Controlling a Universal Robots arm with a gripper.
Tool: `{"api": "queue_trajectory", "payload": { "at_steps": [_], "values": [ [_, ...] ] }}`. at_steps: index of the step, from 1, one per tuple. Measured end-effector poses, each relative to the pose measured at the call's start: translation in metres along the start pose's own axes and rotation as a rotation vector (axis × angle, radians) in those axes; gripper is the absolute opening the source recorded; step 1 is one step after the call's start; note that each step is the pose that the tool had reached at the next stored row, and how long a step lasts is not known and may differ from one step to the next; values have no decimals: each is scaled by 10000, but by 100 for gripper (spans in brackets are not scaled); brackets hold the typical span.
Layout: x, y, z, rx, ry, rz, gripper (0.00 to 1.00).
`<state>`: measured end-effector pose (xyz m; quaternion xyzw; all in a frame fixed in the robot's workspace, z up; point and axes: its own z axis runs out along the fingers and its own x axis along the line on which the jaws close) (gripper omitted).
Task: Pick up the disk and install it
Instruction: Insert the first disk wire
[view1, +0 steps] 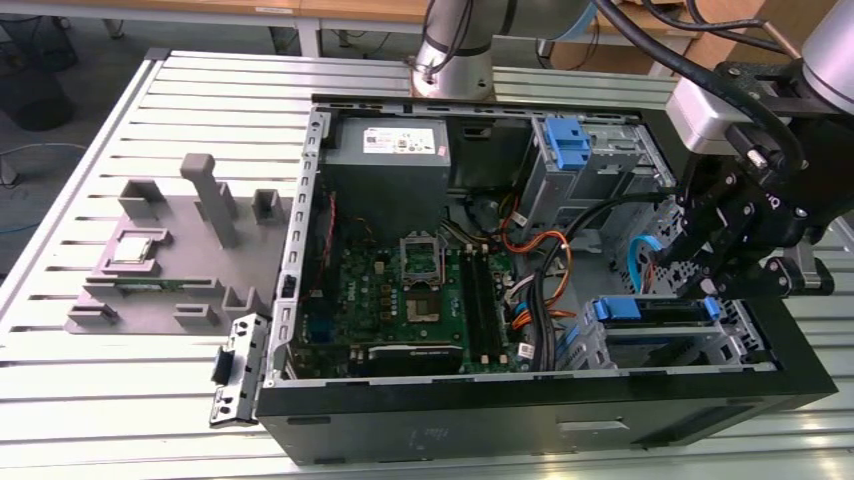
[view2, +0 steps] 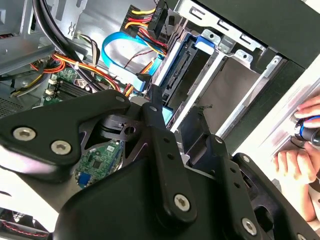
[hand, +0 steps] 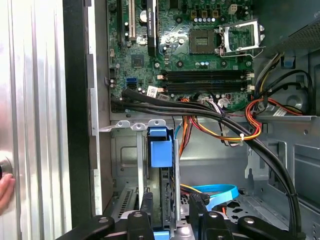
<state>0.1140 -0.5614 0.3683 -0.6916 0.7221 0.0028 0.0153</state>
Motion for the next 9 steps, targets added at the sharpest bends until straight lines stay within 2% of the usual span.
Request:
{"api": "queue_trajectory", "payload": {
  "at_steps": [4, 9],
  "values": [
    [0, 0, -11, 0, 0, 0, 42],
    [-2, -1, -74, 0, -1, 0, 42]
  ]
}}
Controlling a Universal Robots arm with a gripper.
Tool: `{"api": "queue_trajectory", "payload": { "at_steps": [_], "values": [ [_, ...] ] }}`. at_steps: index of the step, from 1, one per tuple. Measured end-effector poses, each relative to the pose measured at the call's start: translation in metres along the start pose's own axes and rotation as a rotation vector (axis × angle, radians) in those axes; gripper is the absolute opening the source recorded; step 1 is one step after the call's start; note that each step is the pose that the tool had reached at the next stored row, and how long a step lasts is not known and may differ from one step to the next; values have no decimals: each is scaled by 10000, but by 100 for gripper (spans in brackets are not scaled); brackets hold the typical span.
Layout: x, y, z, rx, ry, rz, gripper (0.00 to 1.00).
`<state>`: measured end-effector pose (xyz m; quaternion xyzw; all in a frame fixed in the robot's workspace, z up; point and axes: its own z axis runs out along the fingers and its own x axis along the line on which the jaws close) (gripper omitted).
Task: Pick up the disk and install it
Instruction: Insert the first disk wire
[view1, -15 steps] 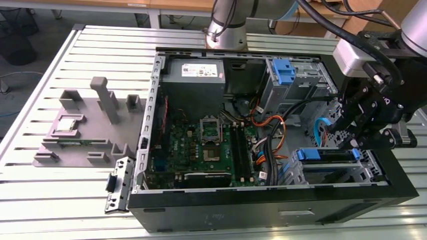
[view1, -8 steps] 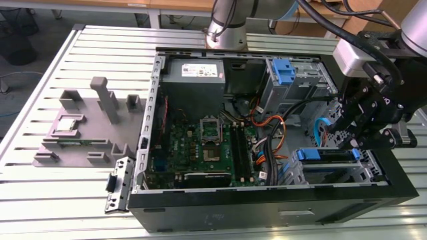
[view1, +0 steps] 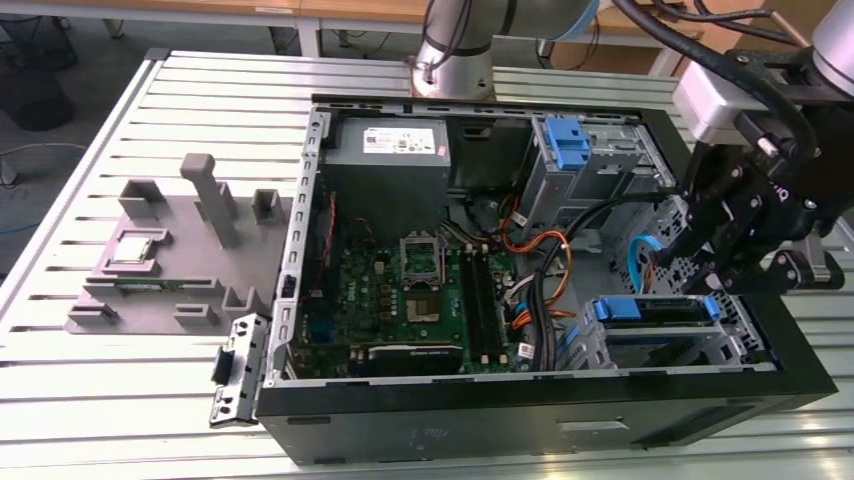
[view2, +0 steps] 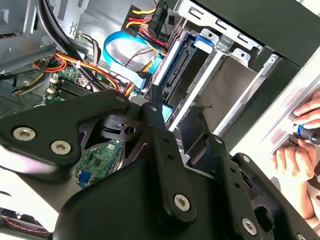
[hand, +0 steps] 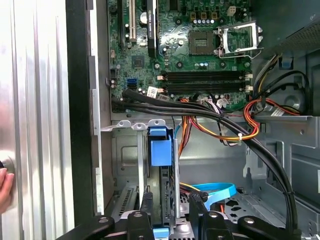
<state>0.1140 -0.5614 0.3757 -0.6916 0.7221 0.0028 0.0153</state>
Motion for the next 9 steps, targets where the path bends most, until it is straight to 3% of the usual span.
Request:
{"api": "queue_trajectory", "payload": {
  "at_steps": [3, 9],
  "values": [
    [-1, -1, -36, 0, 0, 0, 42],
    [-1, -1, -43, 0, 0, 0, 42]
  ]
}}
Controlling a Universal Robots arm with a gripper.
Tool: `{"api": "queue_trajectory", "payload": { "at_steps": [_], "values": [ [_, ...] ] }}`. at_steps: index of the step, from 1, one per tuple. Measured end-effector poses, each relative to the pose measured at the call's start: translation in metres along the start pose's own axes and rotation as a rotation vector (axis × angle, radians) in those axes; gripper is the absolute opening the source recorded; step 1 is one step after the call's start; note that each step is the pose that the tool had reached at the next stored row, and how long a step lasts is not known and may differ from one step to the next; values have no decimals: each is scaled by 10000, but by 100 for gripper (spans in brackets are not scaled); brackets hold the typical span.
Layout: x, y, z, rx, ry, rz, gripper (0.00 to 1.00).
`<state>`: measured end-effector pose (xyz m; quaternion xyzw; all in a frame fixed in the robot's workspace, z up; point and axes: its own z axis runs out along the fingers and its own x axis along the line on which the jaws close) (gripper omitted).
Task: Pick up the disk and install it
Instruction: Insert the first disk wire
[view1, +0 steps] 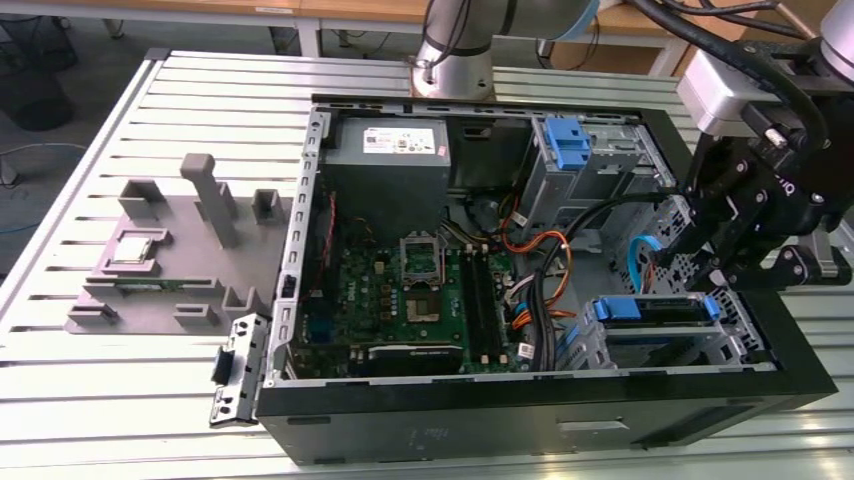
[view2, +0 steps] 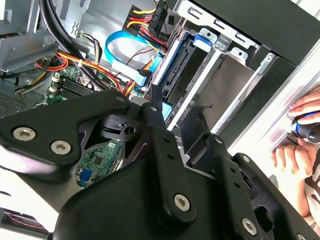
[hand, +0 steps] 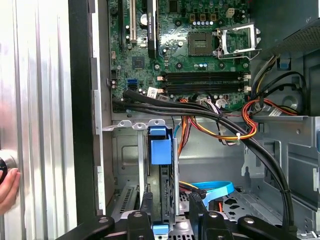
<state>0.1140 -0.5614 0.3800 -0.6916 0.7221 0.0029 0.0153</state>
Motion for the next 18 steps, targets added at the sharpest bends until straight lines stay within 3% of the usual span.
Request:
{"api": "queue_trajectory", "payload": {
  "at_steps": [8, 18],
  "values": [
    [-3, 0, -2, 0, 3, 0, 42],
    [-109, 6, 70, 0, 2, 0, 42]
  ]
}}
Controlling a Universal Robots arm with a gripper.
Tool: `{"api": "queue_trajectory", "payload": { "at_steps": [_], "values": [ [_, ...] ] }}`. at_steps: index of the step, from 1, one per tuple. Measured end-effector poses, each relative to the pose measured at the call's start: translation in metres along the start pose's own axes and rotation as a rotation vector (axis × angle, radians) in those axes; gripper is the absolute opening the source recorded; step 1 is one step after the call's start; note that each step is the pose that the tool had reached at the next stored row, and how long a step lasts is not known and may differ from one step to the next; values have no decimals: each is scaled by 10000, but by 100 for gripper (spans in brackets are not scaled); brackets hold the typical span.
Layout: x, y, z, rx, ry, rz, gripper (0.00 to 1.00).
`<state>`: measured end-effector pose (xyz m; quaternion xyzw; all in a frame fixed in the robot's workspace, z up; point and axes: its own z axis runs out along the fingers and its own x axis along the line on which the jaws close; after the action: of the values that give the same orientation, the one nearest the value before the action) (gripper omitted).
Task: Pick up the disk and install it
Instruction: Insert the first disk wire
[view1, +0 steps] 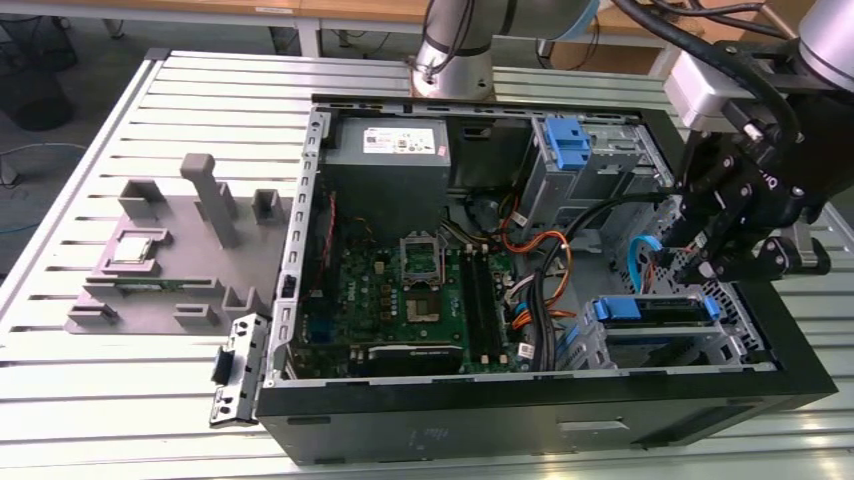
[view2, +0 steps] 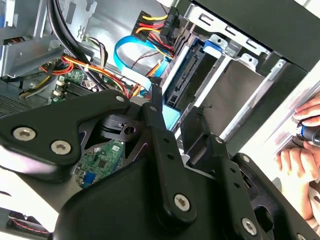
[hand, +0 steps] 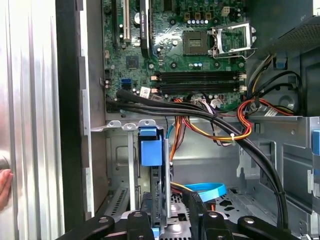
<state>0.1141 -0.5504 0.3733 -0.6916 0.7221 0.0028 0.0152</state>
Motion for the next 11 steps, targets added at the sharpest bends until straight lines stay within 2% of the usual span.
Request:
{"api": "queue_trajectory", "payload": {
  "at_steps": [7, 9, 11],
  "values": [
    [-49, 2, 104, -1, 3, 1, 42],
    [-51, -2, 115, -3, 32, 1, 42],
    [-52, -3, 125, -3, 90, 0, 42]
  ]
}}
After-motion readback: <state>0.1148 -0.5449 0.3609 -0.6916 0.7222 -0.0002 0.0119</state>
